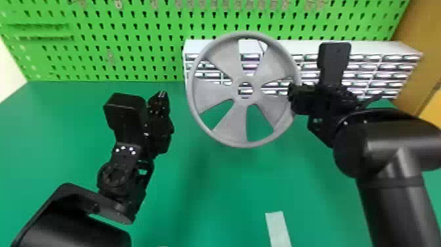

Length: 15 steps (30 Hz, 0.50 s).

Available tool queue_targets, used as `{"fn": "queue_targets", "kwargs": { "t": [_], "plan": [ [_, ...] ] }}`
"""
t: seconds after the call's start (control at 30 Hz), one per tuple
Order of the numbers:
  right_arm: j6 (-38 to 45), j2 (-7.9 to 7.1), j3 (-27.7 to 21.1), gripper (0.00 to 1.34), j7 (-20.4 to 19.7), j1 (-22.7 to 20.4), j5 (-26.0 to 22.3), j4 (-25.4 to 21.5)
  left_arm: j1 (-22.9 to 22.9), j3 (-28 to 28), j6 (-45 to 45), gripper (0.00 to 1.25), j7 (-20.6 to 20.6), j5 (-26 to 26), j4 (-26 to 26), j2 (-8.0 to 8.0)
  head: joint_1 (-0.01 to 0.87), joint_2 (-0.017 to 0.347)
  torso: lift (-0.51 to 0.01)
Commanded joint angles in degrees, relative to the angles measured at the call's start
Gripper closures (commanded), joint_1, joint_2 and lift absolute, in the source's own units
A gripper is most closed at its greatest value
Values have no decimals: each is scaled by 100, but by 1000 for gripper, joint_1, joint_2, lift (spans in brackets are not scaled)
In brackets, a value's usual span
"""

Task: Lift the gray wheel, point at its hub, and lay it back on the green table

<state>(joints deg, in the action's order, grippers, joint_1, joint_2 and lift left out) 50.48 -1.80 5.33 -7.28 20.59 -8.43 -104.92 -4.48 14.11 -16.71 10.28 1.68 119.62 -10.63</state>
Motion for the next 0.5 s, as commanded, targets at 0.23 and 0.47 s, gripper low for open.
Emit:
{"fn": "queue_targets", "kwargs": {
  "t": [0.23, 0.47],
  "plan": [
    [2343, -66, -146, 1144, -678, 578, -985, -169, 8, 4, 1, 1231, -8, -1, 0, -9, 692, 48, -93],
    [3099, -57, -217, 1142, -1038, 780, -1267, -90, 17, 4, 1, 1231, -8, -1, 0, -18, 692, 48, -93]
  ]
}}
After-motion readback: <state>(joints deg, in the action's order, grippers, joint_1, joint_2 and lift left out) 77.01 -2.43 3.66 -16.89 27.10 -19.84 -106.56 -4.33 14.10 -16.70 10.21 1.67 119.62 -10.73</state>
